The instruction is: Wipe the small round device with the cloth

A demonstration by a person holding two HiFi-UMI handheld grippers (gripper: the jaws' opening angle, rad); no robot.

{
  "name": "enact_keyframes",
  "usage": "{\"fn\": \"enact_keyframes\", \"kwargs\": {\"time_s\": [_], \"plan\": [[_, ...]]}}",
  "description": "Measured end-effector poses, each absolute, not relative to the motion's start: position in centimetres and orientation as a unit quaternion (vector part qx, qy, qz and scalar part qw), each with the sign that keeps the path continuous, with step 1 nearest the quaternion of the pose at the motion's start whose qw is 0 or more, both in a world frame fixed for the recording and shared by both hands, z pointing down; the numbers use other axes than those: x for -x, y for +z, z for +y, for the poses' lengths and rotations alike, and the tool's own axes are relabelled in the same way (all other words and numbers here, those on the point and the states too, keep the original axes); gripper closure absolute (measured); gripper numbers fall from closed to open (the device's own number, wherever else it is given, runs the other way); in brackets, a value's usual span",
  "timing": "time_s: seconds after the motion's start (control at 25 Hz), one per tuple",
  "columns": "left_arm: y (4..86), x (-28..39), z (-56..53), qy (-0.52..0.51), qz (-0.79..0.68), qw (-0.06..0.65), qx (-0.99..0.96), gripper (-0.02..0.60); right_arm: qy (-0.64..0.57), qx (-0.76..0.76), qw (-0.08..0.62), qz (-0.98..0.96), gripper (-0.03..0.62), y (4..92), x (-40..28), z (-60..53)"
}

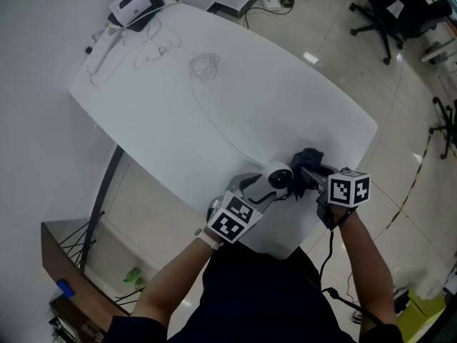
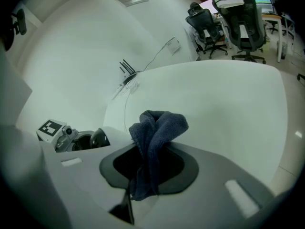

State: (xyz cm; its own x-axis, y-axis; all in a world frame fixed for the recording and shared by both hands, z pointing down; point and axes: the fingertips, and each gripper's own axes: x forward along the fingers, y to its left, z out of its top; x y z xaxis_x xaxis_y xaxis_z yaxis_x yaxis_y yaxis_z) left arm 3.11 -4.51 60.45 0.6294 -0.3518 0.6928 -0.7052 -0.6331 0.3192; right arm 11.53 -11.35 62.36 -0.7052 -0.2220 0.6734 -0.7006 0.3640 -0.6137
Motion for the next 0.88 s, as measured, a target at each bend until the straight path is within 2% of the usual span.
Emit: {"fn": "enact_keyframes", "kwargs": {"time_s": [0.36, 0.6, 0.72, 0.88], "plan": [[60.9, -4.4, -2.6, 0.294, -0.316, 0.29, -0.854, 0.344, 0.358, -0.187, 0.294, -0.866, 0.502, 59.5, -4.6, -16.5], [60.9, -4.1, -1.9, 0.306, -0.317, 0.275, -0.855, 0.344, 0.319, -0.089, 0.339, -0.881, 0.502, 59.9, 0.9, -15.4], [60.4, -3.3, -1.9, 0.304, -0.326, 0.269, -0.854, 0.344, 0.32, -0.088, 0.352, -0.875, 0.502, 60.5, 0.6, -15.4], [59.9, -2.0, -2.0, 0.298, -0.339, 0.271, -0.85, 0.344, 0.354, -0.145, 0.314, -0.869, 0.502, 59.7, -3.1, -16.0]]}}
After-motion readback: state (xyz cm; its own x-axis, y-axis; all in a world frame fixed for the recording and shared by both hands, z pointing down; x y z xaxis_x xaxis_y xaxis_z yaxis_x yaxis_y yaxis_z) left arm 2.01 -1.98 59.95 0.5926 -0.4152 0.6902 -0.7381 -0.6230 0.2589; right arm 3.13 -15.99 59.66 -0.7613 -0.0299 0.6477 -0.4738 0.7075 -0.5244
